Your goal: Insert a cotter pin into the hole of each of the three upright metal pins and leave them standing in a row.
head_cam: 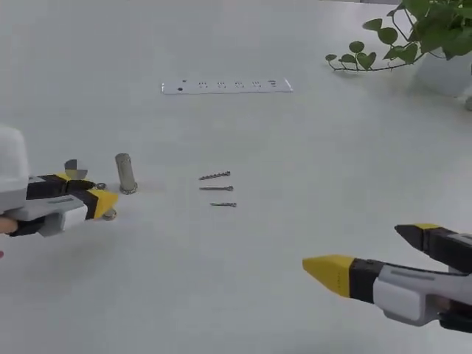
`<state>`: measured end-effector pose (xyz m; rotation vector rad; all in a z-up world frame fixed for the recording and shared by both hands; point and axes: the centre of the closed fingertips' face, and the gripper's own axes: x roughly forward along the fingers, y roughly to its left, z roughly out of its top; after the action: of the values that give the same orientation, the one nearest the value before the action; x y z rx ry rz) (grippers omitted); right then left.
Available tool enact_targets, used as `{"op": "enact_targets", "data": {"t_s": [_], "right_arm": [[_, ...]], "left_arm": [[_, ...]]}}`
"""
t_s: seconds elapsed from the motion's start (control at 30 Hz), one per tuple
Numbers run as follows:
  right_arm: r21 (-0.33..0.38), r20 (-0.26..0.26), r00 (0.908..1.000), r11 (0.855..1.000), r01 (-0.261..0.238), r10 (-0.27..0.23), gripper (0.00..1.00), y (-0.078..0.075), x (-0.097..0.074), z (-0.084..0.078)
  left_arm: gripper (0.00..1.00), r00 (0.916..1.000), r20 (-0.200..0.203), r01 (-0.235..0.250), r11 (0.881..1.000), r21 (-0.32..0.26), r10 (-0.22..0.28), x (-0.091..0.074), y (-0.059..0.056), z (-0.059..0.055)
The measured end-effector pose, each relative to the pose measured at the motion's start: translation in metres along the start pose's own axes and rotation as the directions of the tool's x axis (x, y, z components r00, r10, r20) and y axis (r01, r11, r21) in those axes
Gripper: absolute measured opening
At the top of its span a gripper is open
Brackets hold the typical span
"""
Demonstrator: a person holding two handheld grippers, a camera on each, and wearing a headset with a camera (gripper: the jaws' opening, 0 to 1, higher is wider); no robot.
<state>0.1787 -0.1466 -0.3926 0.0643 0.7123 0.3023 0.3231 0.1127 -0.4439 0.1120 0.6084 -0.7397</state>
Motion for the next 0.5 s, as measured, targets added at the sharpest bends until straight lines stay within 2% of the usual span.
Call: {"op": "enact_targets", "data": {"t_s": [0.27,0.37,0.5], "right_arm": [[0.014,0.009,0.9999,1.0,0.004,-0.004,0.9,-0.0009,-0.0009,0.0004],[0.012,0.012,0.9999,1.0,0.003,-0.004,0.9,-0.0005,-0.001,0.001],[0.009,0.009,1.0,1.0,0.0,0.0,0.9,0.0004,-0.0006,0.0004]], "left_arm": [[0.07,0.9999,-0.012,0.002,0.998,0.065,-0.001,0.0048,-0.0004,-0.0055],[0.06,0.9998,-0.018,0.006,0.993,0.115,-0.004,0.005,-0.0018,-0.008],[0.05,0.9998,-0.018,0.013,0.992,0.129,-0.01,0.0048,-0.0013,-0.0074]]}}
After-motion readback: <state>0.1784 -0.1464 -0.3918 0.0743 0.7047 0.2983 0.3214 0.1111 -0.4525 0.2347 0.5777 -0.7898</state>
